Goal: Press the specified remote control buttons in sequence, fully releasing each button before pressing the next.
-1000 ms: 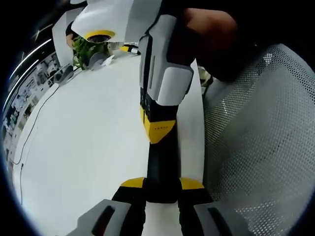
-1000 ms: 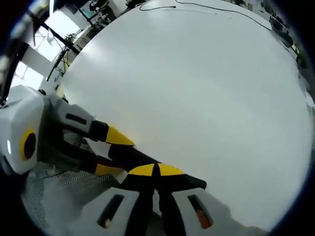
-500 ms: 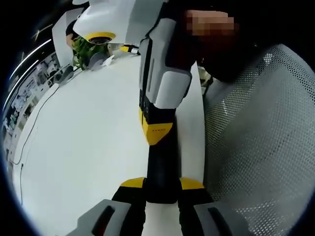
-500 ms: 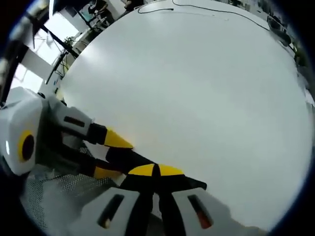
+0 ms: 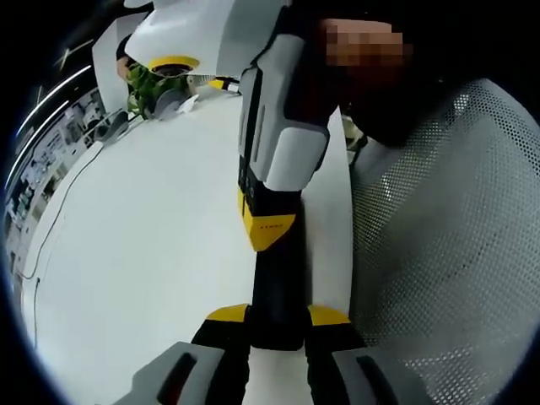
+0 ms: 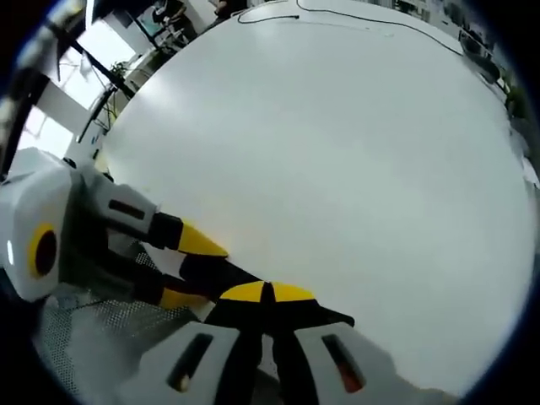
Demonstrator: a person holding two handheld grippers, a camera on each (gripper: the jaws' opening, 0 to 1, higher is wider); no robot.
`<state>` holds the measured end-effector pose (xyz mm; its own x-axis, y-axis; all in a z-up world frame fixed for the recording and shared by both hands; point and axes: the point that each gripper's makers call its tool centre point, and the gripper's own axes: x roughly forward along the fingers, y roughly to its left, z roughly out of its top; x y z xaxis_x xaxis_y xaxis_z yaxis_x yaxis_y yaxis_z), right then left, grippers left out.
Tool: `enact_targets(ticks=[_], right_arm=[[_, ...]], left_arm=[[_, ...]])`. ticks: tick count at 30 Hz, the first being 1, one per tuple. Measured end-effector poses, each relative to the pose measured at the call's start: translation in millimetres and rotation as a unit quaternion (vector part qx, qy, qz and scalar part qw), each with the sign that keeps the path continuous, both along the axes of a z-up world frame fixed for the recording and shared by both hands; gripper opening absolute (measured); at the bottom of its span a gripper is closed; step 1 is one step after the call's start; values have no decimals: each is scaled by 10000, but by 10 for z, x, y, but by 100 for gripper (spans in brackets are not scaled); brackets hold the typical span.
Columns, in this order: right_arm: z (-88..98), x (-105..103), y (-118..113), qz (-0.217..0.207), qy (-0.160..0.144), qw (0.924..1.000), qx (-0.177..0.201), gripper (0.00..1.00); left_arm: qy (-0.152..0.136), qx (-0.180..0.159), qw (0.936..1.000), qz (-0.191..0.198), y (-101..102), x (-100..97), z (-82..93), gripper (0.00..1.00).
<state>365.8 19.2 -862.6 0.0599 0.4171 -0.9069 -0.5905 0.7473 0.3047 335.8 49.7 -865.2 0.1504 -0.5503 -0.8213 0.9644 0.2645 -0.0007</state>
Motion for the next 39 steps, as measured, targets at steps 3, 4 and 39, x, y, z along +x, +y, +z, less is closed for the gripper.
enact_targets(ticks=[3,4,39], right_arm=[[0,7,-11,-169,138,9998,26,0],[-2,6,-18,-201,186,9996,28,0],[52,-186,-108,-612,992,9932,1,0]], left_arm=[[-1,6,10000,12,1,3,0,24],[-1,1,10000,24,0,3,0,24],[35,-36,9998,184,-6,-2,-3,25]])
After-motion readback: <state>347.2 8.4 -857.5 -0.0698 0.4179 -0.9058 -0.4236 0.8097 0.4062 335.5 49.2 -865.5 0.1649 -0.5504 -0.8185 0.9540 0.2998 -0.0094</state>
